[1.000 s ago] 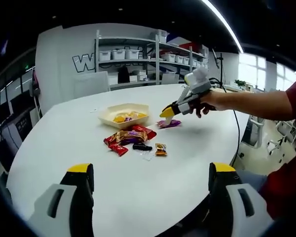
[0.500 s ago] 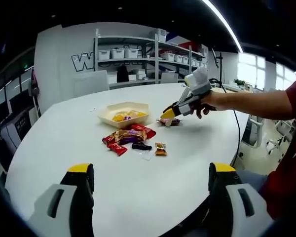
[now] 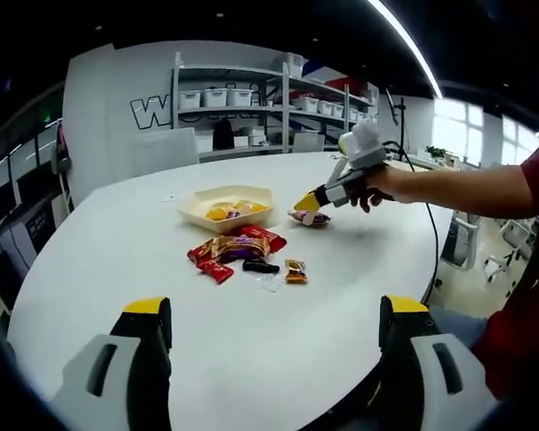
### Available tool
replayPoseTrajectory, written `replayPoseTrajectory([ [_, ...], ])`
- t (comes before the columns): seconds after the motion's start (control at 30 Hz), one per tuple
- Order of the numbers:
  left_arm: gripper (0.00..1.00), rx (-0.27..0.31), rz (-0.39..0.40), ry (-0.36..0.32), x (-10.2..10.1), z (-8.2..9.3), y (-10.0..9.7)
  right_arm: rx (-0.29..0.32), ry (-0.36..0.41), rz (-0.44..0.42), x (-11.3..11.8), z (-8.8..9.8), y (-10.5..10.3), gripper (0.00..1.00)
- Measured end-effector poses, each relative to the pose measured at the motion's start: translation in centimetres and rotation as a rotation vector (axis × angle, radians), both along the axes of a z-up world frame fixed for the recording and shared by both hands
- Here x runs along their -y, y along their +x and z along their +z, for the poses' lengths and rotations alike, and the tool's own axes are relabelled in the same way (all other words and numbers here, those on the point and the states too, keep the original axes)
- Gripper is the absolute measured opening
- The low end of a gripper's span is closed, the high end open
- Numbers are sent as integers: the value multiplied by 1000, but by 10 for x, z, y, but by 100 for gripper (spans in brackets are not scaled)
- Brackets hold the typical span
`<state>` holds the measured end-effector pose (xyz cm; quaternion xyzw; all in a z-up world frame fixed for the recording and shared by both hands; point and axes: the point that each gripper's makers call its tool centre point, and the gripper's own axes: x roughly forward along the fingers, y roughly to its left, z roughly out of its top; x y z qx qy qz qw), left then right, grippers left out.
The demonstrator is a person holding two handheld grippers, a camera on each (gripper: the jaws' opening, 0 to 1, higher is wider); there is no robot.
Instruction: Place the target food into the container with the food tongs after gripping and lifting it, then release it inside without dropping or visibly crushing the food.
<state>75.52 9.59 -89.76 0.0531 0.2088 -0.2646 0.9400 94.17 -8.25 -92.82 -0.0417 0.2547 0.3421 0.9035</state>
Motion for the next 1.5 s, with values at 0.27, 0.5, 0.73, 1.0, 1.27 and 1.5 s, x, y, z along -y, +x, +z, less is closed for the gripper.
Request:
replayPoseTrajectory([
  [0.27,93,2,7,-15,-4,-3,-2,29,36,16,-4,23,0,16],
  [0.5,93,10,3,-20,-4,-1,-2,62,43,26,-15,47,10,16],
  [0.73,93,13,15,-29,-8,0,-1,82,43,36,-30,59,26,16],
  [1.0,93,3,24,-26,-14,-5,0,97,28,65,-51,66,40,16],
  [1.27,93,7,38,-33,-19,-3,1,105,21,88,-68,71,53,17],
  [1.5,93,0,47,-27,-25,-6,1,103,16,96,-80,70,57,17],
])
